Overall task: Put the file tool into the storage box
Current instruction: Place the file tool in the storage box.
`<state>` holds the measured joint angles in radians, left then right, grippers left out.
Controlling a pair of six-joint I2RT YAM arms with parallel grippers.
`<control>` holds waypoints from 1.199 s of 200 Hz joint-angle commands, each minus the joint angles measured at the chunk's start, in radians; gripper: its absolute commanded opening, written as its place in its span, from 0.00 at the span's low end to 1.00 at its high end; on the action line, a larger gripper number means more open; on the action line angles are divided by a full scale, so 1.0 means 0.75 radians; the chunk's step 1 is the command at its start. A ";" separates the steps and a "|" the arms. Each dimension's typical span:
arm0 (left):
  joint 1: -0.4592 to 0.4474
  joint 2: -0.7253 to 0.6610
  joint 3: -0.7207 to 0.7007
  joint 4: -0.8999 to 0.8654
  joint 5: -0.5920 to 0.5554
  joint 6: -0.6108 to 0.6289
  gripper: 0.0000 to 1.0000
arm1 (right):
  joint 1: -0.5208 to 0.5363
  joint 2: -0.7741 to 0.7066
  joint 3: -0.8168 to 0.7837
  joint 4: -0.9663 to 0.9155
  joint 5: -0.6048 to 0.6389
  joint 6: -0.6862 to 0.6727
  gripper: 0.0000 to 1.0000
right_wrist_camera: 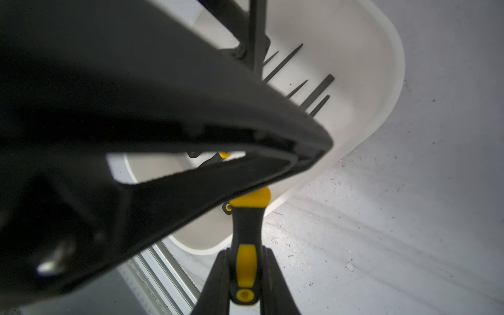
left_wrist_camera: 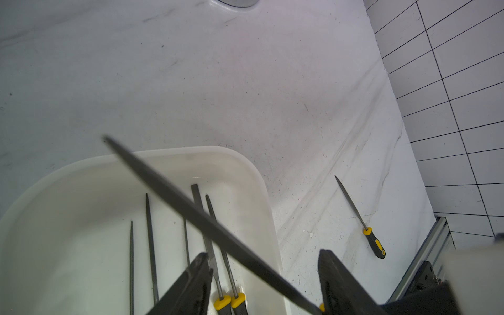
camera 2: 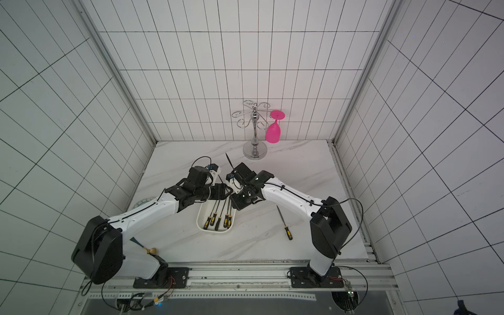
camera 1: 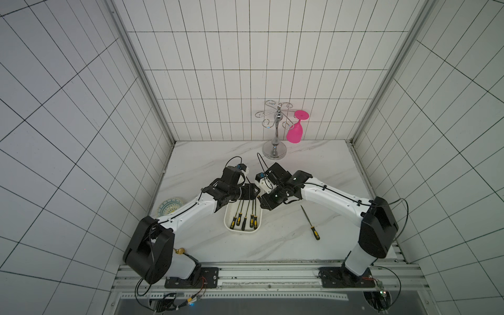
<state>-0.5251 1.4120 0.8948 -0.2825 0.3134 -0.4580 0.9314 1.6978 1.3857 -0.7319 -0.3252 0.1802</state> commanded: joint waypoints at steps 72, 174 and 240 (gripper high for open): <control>0.010 -0.011 -0.031 0.141 0.079 -0.021 0.00 | 0.044 -0.002 0.085 0.008 -0.053 -0.054 0.13; 0.005 0.001 -0.017 -0.215 -0.201 0.122 0.00 | -0.036 -0.033 0.011 0.028 0.148 0.067 0.39; -0.090 0.218 0.102 -0.364 -0.198 0.207 0.00 | -0.099 -0.019 -0.016 0.033 0.159 0.128 0.39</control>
<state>-0.5667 1.5402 0.9127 -0.5163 0.1741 -0.3519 0.8593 1.7042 1.3964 -0.7006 -0.2245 0.2539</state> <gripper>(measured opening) 0.058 0.393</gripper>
